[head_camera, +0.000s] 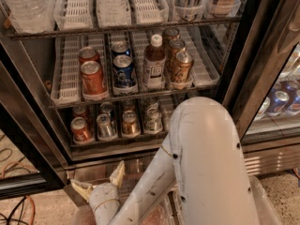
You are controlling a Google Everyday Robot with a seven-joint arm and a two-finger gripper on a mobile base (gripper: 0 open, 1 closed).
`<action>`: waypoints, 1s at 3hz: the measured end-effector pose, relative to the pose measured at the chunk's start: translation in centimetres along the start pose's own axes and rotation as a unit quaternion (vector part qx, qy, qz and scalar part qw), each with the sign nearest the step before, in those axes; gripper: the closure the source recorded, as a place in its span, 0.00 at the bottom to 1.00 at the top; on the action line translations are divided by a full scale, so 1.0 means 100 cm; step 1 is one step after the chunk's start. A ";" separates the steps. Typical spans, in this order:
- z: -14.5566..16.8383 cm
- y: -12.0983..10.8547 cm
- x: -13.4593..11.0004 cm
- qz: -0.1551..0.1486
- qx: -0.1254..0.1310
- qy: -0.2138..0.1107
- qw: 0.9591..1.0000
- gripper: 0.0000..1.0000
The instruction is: Pick redbull can from bottom shelf of fridge
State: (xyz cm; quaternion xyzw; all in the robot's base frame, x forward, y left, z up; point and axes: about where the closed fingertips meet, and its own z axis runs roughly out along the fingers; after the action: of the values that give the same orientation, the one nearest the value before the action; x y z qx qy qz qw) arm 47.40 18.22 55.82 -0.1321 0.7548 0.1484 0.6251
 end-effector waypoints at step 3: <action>0.029 -0.032 -0.010 -0.067 0.032 -0.020 0.997 0.00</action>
Offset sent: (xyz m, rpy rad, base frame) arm 0.0587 -0.0664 0.0305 -0.1586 -0.2228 -0.2099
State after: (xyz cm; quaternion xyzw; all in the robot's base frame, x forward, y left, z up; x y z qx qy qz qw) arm 51.44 16.44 56.10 -0.1593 0.7359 0.0849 0.6526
